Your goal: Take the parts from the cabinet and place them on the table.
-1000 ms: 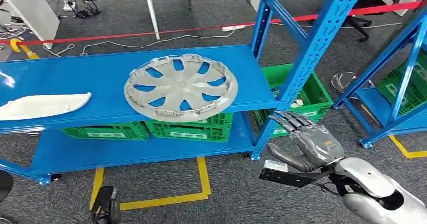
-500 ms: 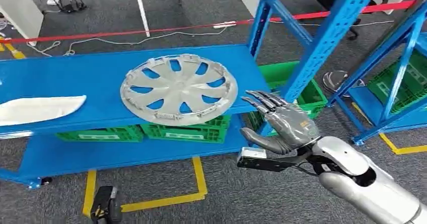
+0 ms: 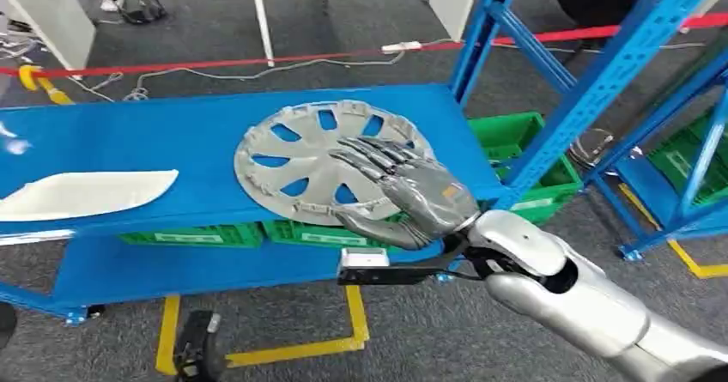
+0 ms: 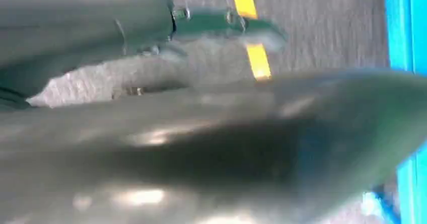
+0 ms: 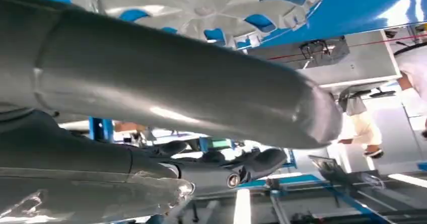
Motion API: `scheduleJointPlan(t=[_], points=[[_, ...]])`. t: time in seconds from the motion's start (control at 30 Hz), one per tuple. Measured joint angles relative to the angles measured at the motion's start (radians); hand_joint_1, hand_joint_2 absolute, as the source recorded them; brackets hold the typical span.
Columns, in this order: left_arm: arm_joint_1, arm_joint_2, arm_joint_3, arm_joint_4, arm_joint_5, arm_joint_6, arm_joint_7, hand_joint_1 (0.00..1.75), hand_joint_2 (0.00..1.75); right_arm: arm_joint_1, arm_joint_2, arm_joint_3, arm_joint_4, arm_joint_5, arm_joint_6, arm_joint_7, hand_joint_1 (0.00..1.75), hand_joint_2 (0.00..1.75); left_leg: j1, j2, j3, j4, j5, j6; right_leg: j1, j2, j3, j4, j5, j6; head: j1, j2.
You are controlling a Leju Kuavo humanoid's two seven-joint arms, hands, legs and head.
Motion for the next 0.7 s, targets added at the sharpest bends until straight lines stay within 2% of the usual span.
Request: scheduleJointPlan(t=[0.03,0.07,0.1,0.13,0.2,0.23,0.27,0.3,0.33,0.37,0.4,0.43,0.47,0.5,0.53,0.57,0.6,0.63,0.7], points=[[0.000,-0.005,-0.001,0.000,0.000,0.002,0.000,0.00,0.00,-0.003,0.003,0.005,0.002,0.000,0.000,0.000,0.00,0.00,-0.001,0.000,0.001,-0.005,0.001,-0.002,0.000,-0.001,0.003,-0.008,0.000,-0.001,0.000,0.000],[-0.002,-0.005,-0.002,0.000,0.000,0.003,0.000,0.00,0.00,-0.007,0.008,0.008,0.003,0.000,0.000,0.000,0.00,0.00,-0.009,0.002,-0.002,-0.001,-0.009,-0.004,-0.019,-0.004,0.031,-0.053,-0.002,0.000,0.003,0.000],[-0.004,-0.004,-0.002,0.000,-0.001,0.003,0.000,0.00,0.00,-0.009,0.016,0.011,0.004,0.000,0.000,0.000,0.00,0.00,-0.011,0.007,-0.014,0.020,-0.023,-0.011,-0.025,-0.006,0.038,-0.066,-0.008,0.031,0.000,0.000],[-0.007,-0.001,-0.003,0.000,-0.002,0.005,0.000,0.00,0.00,-0.010,0.019,0.015,0.006,0.000,0.000,0.000,0.00,0.00,-0.009,0.009,-0.037,0.071,-0.056,-0.018,-0.031,-0.006,0.039,-0.070,-0.007,0.031,0.001,0.000],[-0.005,0.006,-0.006,0.001,-0.002,0.005,0.001,0.00,0.00,-0.004,0.019,0.023,0.014,-0.003,0.000,-0.001,0.00,0.00,-0.004,0.015,-0.108,0.223,-0.131,-0.036,-0.039,-0.011,0.041,-0.067,-0.014,0.043,-0.001,0.000],[-0.003,0.010,-0.007,0.001,-0.002,0.003,0.003,0.00,0.00,-0.002,0.019,0.028,0.019,-0.004,0.000,-0.002,0.00,0.00,-0.001,0.015,-0.138,0.279,-0.146,-0.043,-0.043,-0.011,0.041,-0.063,-0.015,0.046,0.000,0.000],[-0.002,0.012,-0.007,0.002,-0.002,0.003,0.005,0.00,0.00,-0.002,0.022,0.032,0.022,-0.004,0.000,-0.003,0.00,0.00,0.002,0.016,-0.147,0.288,-0.127,-0.050,-0.048,-0.011,0.040,-0.057,-0.019,0.052,-0.002,0.000],[-0.002,0.014,-0.008,0.002,-0.003,0.002,0.006,0.00,0.00,-0.003,0.027,0.037,0.025,-0.005,0.000,-0.004,0.00,0.00,0.005,0.017,-0.136,0.257,-0.087,-0.056,-0.053,-0.012,0.039,-0.049,-0.024,0.058,0.000,0.000],[-0.003,0.014,-0.010,0.002,-0.005,-0.001,0.006,0.00,0.00,-0.005,0.035,0.041,0.027,-0.006,0.001,-0.006,0.00,0.00,0.010,0.019,-0.109,0.193,-0.036,-0.063,-0.057,-0.012,0.039,-0.040,-0.029,0.066,-0.002,0.000],[-0.006,0.015,-0.012,0.002,-0.006,-0.002,0.009,0.00,0.00,-0.009,0.043,0.047,0.029,-0.008,0.002,-0.007,0.00,0.00,0.016,0.021,-0.070,0.105,0.016,-0.071,-0.063,-0.011,0.038,-0.028,-0.037,0.076,0.000,0.000],[-0.008,0.014,-0.015,0.002,-0.010,-0.002,0.012,0.00,0.00,-0.013,0.053,0.053,0.030,-0.012,0.003,-0.010,0.00,0.00,0.021,0.022,-0.042,0.046,0.028,-0.084,-0.061,-0.010,0.032,-0.012,-0.046,0.088,-0.002,0.000],[-0.012,0.008,-0.018,0.002,-0.012,-0.006,0.015,0.00,0.00,-0.019,0.060,0.058,0.031,-0.017,0.003,-0.009,0.00,0.00,0.021,0.019,-0.037,0.028,0.015,-0.080,-0.055,-0.006,0.015,0.011,-0.051,0.092,-0.014,0.000],[-0.016,0.008,-0.019,0.002,-0.012,-0.006,0.022,0.00,0.00,-0.014,0.070,0.062,0.031,-0.019,0.002,0.000,0.00,0.00,0.021,0.017,-0.045,0.038,0.011,-0.046,-0.052,-0.006,0.008,0.014,-0.049,0.092,-0.009,0.000],[-0.015,0.008,-0.020,0.002,-0.012,-0.008,0.024,0.00,0.00,0.001,0.080,0.064,0.032,-0.012,-0.004,0.011,0.00,0.00,0.020,0.017,-0.046,0.038,0.009,-0.037,-0.050,-0.005,0.008,0.013,-0.049,0.092,0.002,0.000],[-0.013,0.008,-0.022,0.002,-0.012,-0.012,0.024,0.00,0.00,0.019,0.085,0.067,0.032,0.000,-0.010,0.017,0.00,0.00,0.018,0.016,-0.046,0.039,0.010,-0.031,-0.051,-0.007,0.009,0.013,-0.049,0.092,0.005,0.000],[-0.013,0.007,-0.024,0.002,-0.012,-0.015,0.024,0.00,0.00,0.039,0.091,0.074,0.032,0.012,-0.016,0.019,0.00,0.00,0.027,0.017,-0.046,0.038,0.014,-0.024,-0.053,-0.008,0.005,0.017,-0.054,0.096,0.003,0.000],[-0.014,0.008,-0.025,0.002,-0.010,-0.019,0.024,0.00,0.00,0.059,0.096,0.079,0.032,0.021,-0.021,0.020,0.00,0.00,0.027,0.016,-0.044,0.037,0.014,-0.015,-0.054,-0.010,-0.006,0.034,-0.071,0.107,0.005,0.000],[-0.016,0.008,-0.025,0.002,-0.008,-0.021,0.024,0.00,0.00,0.075,0.100,0.083,0.034,0.024,-0.028,0.021,0.00,0.00,0.028,0.017,-0.044,0.037,0.014,-0.008,-0.058,-0.012,-0.026,0.083,-0.101,0.117,0.016,0.000],[-0.017,0.008,-0.028,0.002,-0.004,-0.024,0.030,0.00,0.00,0.100,0.107,0.090,0.047,0.025,-0.042,0.016,0.00,0.00,0.028,0.018,-0.046,0.037,0.014,-0.007,-0.074,-0.016,-0.097,0.244,-0.175,0.132,0.018,0.000]])
